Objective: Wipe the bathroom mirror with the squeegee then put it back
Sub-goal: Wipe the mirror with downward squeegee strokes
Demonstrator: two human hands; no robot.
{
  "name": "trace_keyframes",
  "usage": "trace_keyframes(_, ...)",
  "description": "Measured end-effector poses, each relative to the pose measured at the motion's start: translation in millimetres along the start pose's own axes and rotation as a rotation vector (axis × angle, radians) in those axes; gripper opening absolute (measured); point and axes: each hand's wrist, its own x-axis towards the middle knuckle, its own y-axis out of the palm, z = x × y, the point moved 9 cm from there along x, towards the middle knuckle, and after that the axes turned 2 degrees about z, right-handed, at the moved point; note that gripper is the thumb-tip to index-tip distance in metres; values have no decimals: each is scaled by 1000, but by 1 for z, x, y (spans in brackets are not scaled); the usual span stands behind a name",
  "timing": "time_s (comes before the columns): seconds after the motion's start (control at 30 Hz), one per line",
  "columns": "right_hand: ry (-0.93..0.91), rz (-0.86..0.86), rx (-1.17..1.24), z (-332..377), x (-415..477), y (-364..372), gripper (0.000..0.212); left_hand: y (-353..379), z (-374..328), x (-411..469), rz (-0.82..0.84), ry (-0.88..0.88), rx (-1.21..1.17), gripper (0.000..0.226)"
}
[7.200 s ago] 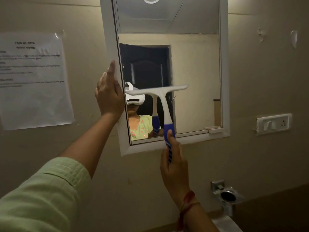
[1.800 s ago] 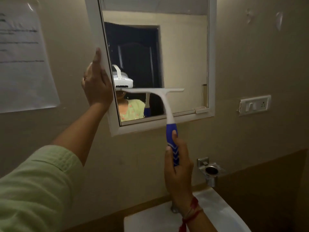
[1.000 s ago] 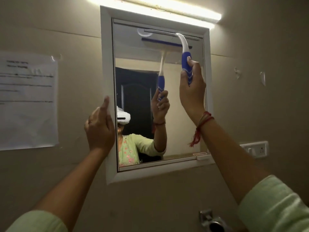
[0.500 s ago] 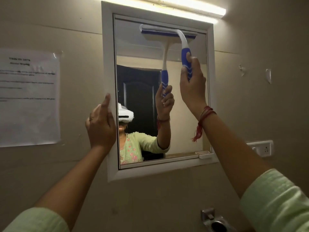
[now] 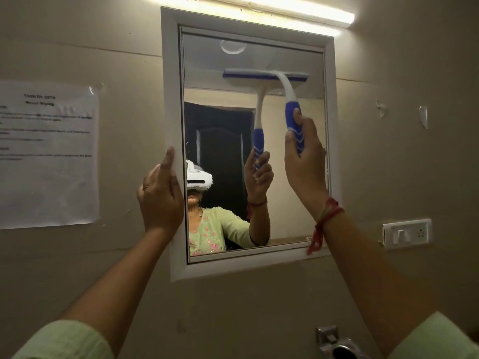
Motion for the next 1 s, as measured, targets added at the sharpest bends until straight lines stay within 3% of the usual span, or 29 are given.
trace_keyframes(0.13,4,41,23,-6,-29,-4,33,0,-1,0,4,0,-8,44)
trace_keyframes(0.37,17,20,-10,5,-5,6,35,0,-1,0,12,-3,-1,45)
trace_keyframes(0.6,-2,96,-39,-3,-74,0,38,1,-1,0,21,17,-22,47)
trace_keyframes(0.83,62,57,-23,-9,-43,8,39,1,0,-1,19,-1,-1,45)
trace_keyframes(1.0,51,113,-19,-16,-102,2,39,-1,-1,-1,7,-4,0,44)
